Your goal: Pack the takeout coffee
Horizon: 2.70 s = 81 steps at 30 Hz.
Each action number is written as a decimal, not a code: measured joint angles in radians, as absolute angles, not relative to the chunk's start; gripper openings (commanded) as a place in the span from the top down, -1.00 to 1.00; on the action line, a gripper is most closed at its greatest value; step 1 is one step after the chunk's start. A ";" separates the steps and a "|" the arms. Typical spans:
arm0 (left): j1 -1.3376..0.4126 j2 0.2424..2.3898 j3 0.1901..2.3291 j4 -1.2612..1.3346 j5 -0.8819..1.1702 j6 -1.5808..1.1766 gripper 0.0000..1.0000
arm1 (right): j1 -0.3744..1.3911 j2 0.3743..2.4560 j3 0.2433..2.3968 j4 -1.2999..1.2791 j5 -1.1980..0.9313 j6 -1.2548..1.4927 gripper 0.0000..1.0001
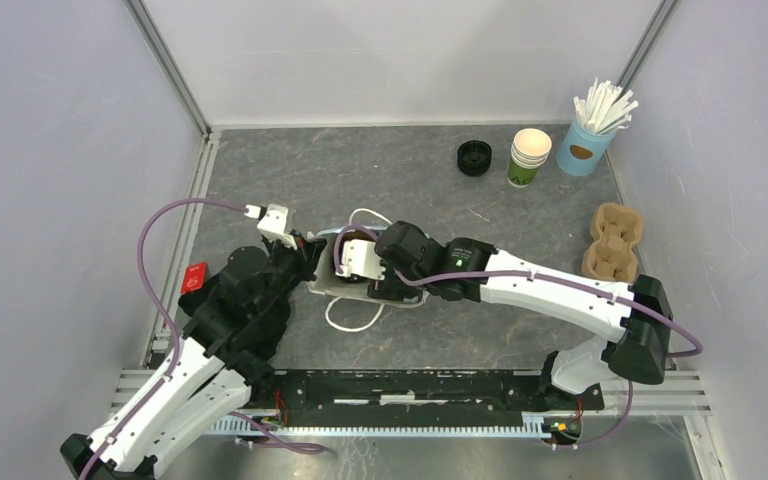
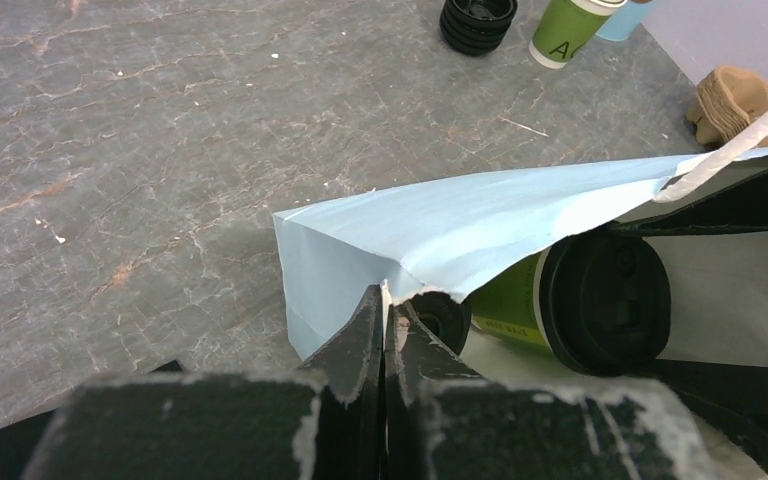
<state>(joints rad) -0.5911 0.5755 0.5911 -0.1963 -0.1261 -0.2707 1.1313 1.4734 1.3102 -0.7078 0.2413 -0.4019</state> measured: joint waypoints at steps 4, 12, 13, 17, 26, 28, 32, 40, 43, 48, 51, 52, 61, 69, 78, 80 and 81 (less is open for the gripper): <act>-0.591 0.581 0.605 -0.212 -0.118 -0.271 0.96 | 1.131 1.466 1.257 -0.659 0.258 -0.420 1.00; -0.591 0.593 0.606 -0.211 -0.076 -0.270 0.96 | 1.132 1.418 1.125 -0.526 0.295 -0.436 1.00; -0.591 0.595 0.606 -0.211 -0.075 -0.269 0.96 | 1.132 1.418 1.121 -0.519 0.296 -0.437 1.00; -0.591 0.602 0.606 -0.210 -0.073 -0.250 0.96 | 1.126 1.418 1.112 -0.510 0.283 -0.447 1.00; -0.591 0.617 0.612 -0.208 -0.050 -0.241 0.96 | 1.066 1.404 1.097 -0.491 0.195 -0.478 1.00; -0.591 0.617 0.614 -0.209 -0.049 -0.239 0.96 | 1.055 1.406 1.098 -0.491 0.177 -0.489 1.00; -0.591 0.617 0.619 -0.215 -0.046 -0.239 0.96 | 1.033 1.408 1.100 -0.491 0.150 -0.505 1.00; -0.597 0.617 0.619 -0.215 -0.041 -0.239 0.96 | 1.013 1.401 1.092 -0.479 0.124 -0.503 1.00; -0.598 0.617 0.619 -0.215 -0.041 -0.238 0.96 | 1.013 1.396 1.082 -0.474 0.126 -0.503 0.87; -0.602 0.620 0.624 -0.215 -0.040 -0.237 0.96 | 1.013 1.394 1.082 -0.484 0.132 -0.503 0.74; -0.603 0.628 0.627 -0.215 -0.038 -0.237 0.96 | 1.013 1.394 1.092 -0.504 0.138 -0.502 0.74; -0.603 0.632 0.628 -0.214 -0.034 -0.236 0.96 | 1.013 1.394 1.099 -0.517 0.141 -0.500 0.74; -0.603 0.653 0.639 -0.213 -0.023 -0.233 0.96 | 1.009 1.382 1.110 -0.539 0.130 -0.495 1.00; -0.595 0.670 0.652 -0.231 -0.051 -0.219 0.96 | 0.983 1.466 1.260 -0.591 0.019 -0.465 1.00; -0.595 0.678 0.658 -0.231 -0.057 -0.208 0.96 | 0.977 1.444 1.211 -0.550 0.021 -0.446 1.00; -0.595 0.677 0.658 -0.229 -0.054 -0.208 0.96 | 0.972 1.398 1.131 -0.511 0.042 -0.443 1.00; -0.599 0.677 0.658 -0.224 -0.046 -0.208 0.96 | 0.972 1.376 1.093 -0.483 0.050 -0.443 0.99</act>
<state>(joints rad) -0.5991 0.6769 0.6582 -0.2237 -0.0463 -0.2085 0.9722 1.3758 1.0931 -0.4831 0.0498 -0.4427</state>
